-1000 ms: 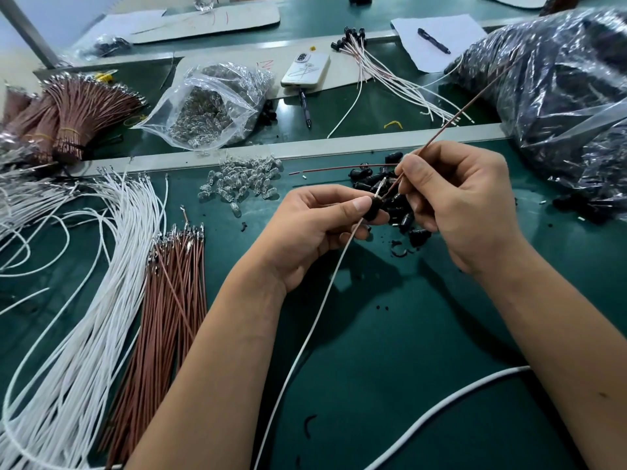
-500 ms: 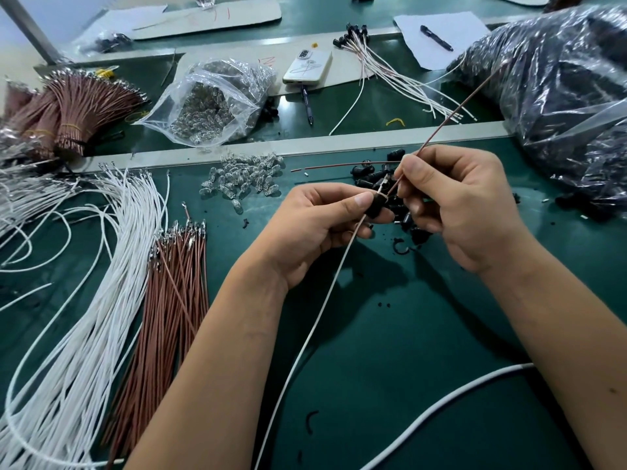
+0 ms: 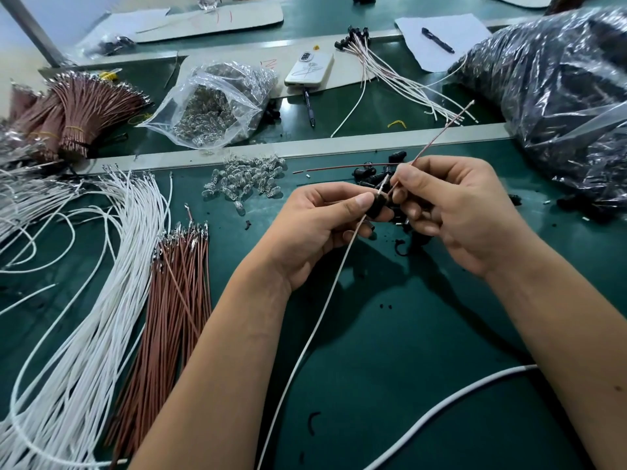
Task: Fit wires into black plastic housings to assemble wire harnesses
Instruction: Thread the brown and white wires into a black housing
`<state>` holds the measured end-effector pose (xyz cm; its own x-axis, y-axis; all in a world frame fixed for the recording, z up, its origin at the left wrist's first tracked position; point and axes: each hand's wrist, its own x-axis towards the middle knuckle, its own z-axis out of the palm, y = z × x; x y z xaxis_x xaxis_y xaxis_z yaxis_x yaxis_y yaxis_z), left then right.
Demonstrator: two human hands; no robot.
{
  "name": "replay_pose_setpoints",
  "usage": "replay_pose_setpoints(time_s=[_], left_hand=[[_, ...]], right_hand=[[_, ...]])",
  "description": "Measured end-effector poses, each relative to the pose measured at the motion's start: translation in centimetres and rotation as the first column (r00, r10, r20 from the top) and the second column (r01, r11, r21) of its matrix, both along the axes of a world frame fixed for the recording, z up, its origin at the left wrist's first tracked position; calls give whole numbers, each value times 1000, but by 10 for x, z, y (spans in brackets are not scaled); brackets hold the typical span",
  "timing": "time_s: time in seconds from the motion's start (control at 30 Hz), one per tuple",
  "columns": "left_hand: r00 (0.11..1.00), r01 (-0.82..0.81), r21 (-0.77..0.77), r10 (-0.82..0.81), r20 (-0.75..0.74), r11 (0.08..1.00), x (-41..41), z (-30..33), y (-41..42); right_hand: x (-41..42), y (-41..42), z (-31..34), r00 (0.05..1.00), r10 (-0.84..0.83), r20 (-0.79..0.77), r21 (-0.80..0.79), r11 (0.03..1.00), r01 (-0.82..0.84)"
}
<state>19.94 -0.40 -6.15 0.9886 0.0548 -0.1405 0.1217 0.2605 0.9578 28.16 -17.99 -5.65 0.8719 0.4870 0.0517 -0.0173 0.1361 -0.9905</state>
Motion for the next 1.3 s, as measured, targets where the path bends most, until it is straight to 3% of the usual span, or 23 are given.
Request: replay_pose_setpoints(time_s=[0.27,0.83,1.03,1.3], left_hand=[[1000,29,-51,-29,-2,998,-1,-1,-1],[999,-30,-32,29,-22,999,-1,0,-5],[999,-36,-21,35,-30,999,0,0,-6],[999,-30,-22,30,17,999,0,-1,-7]], right_hand=[[1,-1,-1,995,-22,97,-60,998,28],[1,-4,2,991,7,136,-77,997,4],[-1,-2,-1,977,-56,205,-100,992,77],[-1,-1,0,981,-68,180,-60,995,80]])
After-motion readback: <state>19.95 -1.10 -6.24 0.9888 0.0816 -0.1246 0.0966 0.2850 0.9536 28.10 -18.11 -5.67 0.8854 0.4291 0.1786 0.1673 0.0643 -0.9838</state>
